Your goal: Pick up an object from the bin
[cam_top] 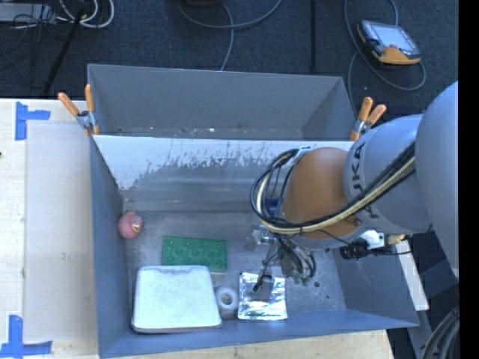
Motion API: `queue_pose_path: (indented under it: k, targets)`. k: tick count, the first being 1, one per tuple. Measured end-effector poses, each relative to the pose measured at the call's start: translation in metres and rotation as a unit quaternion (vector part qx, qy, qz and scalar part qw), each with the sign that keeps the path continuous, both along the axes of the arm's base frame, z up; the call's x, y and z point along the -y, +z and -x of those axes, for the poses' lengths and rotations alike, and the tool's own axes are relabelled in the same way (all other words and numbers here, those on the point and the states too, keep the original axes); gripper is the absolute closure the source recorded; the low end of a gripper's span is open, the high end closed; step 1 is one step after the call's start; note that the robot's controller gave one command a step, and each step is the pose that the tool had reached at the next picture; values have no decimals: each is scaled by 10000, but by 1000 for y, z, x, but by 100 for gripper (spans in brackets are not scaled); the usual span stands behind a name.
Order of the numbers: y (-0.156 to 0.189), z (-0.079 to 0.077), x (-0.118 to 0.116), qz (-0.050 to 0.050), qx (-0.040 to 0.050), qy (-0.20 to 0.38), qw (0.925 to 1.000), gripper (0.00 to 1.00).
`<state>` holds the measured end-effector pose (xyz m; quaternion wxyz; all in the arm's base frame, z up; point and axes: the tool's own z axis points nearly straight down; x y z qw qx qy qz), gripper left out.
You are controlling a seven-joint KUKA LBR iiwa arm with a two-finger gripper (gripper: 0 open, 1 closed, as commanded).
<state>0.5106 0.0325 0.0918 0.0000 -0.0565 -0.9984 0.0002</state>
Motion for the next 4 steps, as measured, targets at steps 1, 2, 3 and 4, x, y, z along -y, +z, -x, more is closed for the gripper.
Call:
queue_pose_path:
  k: [1, 2, 3, 4]
  targets:
    - [0, 0, 0, 1, -1, 12, 10000, 100]
    - [0, 0, 0, 2, -2, 19, 10000, 0]
    - [-23, 21, 11, 3, -24, -367, 9993, 0]
    - [-22, 21, 10, 4, -14, -348, 9994, 100]
